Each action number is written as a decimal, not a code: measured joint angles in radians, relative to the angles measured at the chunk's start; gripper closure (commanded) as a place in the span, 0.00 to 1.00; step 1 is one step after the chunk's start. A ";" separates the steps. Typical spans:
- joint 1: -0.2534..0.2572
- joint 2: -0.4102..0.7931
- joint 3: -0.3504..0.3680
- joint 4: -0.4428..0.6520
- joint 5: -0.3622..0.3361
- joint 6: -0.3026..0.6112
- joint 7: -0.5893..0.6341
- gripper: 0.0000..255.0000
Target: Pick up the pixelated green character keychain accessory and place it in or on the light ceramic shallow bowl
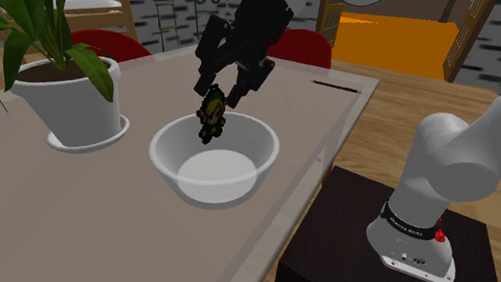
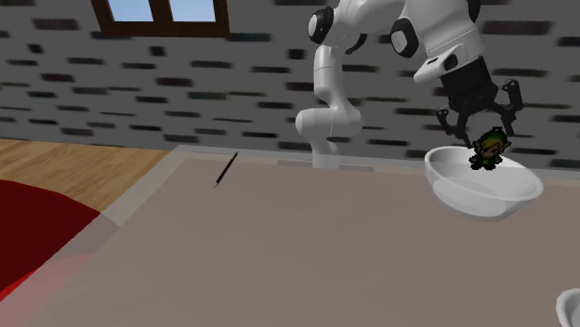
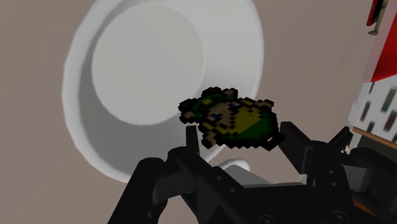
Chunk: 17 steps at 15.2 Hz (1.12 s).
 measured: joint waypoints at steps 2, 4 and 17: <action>0.000 0.000 0.000 -0.001 0.000 0.001 -0.001 1.00; 0.000 0.000 0.000 -0.001 0.000 0.001 -0.001 0.00; -0.009 -0.059 -0.058 0.053 -0.033 -0.124 0.012 0.00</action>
